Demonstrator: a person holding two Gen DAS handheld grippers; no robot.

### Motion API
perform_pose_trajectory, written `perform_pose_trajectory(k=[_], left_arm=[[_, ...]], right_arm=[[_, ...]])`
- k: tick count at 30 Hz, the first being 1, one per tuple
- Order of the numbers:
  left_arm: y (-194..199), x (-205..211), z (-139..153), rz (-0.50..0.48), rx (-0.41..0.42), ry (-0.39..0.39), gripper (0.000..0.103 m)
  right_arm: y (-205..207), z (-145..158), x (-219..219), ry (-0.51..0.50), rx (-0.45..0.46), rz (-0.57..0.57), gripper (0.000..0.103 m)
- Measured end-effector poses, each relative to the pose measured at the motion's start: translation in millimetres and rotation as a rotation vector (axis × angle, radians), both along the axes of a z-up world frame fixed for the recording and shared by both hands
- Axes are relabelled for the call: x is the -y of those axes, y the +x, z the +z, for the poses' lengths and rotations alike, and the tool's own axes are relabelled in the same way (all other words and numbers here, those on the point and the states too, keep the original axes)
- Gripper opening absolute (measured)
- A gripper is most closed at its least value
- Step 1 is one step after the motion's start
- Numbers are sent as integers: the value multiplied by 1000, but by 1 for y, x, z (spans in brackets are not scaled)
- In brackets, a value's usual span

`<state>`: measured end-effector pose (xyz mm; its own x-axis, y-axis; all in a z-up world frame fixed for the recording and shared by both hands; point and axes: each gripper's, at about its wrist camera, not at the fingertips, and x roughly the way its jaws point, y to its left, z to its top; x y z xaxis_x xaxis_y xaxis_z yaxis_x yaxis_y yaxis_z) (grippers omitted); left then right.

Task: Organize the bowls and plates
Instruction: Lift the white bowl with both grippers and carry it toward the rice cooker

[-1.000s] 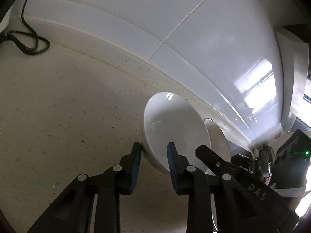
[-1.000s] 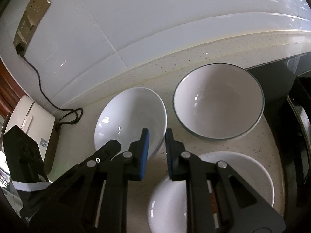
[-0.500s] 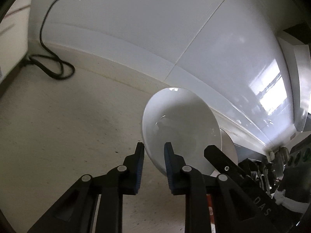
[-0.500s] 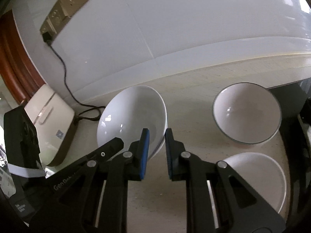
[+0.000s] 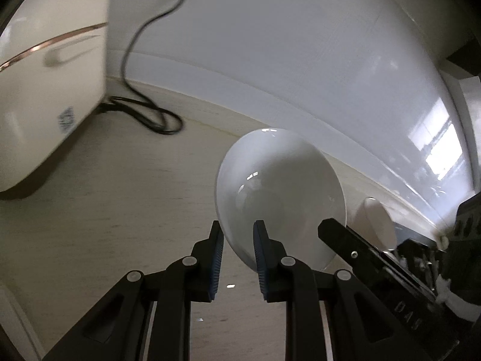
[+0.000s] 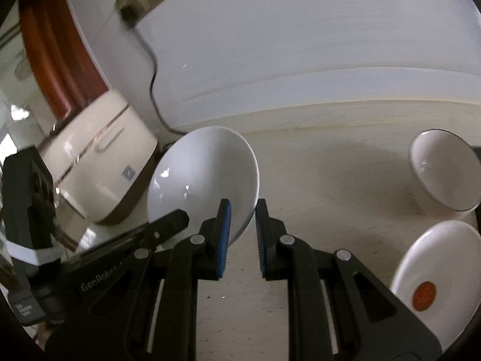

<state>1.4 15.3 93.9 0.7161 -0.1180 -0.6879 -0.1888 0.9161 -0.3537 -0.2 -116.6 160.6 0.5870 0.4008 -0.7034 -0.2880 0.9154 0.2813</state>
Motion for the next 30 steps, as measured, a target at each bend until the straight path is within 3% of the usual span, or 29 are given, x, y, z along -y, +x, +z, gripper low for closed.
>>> perform_pose_trajectory(k=[10,15,30], left_arm=[[-25,-34,-4,110,17,48,17],[-26,-45,-14,119,-17,4,16],[-38,-63,-19,211,-41,-10,16]], right_arm=[[-7,-24,-37,-27,-36,107,20],[-11,-28,-46,-44,-43,133,20],[-14,-45,-78,-46,-87,209,21]])
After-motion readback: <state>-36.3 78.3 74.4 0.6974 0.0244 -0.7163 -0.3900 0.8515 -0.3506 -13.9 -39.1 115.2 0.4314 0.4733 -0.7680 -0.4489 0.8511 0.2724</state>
